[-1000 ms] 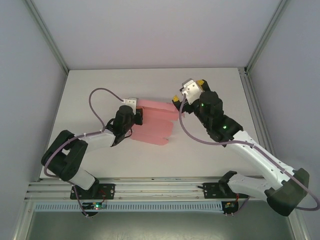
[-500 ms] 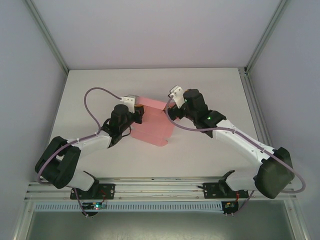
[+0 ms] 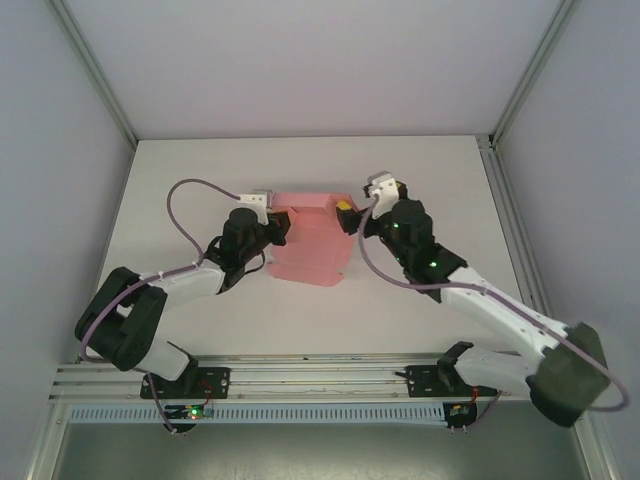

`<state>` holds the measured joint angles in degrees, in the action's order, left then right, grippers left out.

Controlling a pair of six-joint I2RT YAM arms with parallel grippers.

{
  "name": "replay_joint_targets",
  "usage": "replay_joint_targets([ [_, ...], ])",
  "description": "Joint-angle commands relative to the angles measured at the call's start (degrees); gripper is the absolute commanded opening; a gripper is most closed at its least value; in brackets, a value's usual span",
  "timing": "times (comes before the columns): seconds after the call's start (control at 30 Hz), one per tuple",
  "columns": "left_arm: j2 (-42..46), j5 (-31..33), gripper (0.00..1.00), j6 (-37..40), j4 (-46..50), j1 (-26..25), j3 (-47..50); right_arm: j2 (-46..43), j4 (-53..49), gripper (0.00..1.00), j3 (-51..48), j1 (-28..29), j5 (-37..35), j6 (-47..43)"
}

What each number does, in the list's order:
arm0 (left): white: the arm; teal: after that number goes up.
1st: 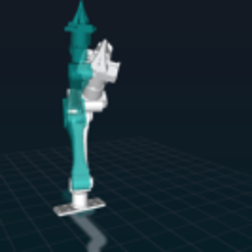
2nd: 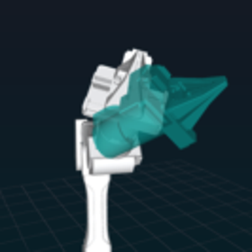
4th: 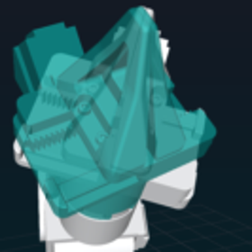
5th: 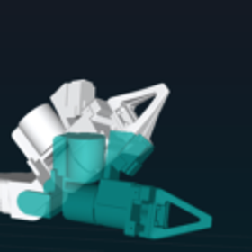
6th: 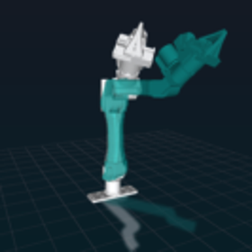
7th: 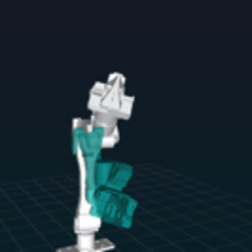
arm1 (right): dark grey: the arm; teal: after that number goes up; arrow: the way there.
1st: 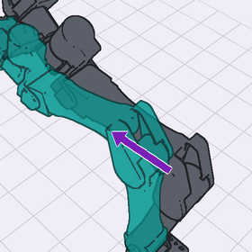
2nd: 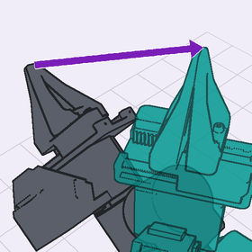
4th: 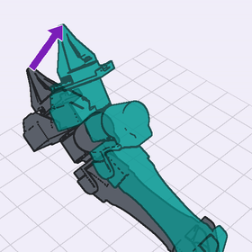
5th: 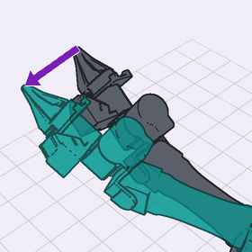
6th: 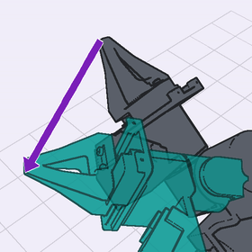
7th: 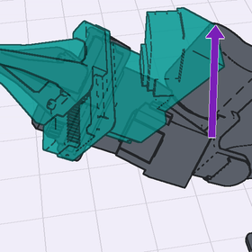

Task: Assemble paper box

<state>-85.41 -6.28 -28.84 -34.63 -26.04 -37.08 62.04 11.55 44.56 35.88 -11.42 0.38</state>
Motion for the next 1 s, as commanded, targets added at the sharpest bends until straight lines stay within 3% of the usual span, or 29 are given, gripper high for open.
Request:
replay_joint_targets([
  [0.0,-2.05,-2.4,0.0,-6.78,-5.62,3.35,-2.71,-6.93,-4.46,0.98,-1.8,0.1,2.16,3.23],
  [0.13,-5.61,-9.53,0.0,-14.22,-10.28,8.28,-3.99,-15.02,-4.0,0.98,-8.67,-1.45,-2.19,8.42],
  [0.23,-9.03,-16.4,0.0,-18.66,-18.86,11.2,-3.88,-17.1,-4.9,0.98,-12.21,-6.61,-1.44,16.23],
  [0.37,-11.31,-22.62,0.0,-19.43,-23.0,11.8,-5.39,-12.85,-2.49,0.98,-14.18,-17.11,14.65,24.97],
  [0.47,-11.78,-24.8,0.0,-18.42,-21.61,11.83,-6.79,-7.02,5.17,0.98,-13.65,-20.71,24.36,27.65],
  [0.8,-12.48,-26.91,0.0,-14.96,-15.71,11.68,-8.6,11.14,8.83,0.98,2.54,-19.7,36.69,21.75],
  [0.97,-12.08,-26.74,0.0,-13.29,-12.88,11.67,-9.13,14.48,6.31,0.98,6.49,-16.61,34.86,16.72],
])
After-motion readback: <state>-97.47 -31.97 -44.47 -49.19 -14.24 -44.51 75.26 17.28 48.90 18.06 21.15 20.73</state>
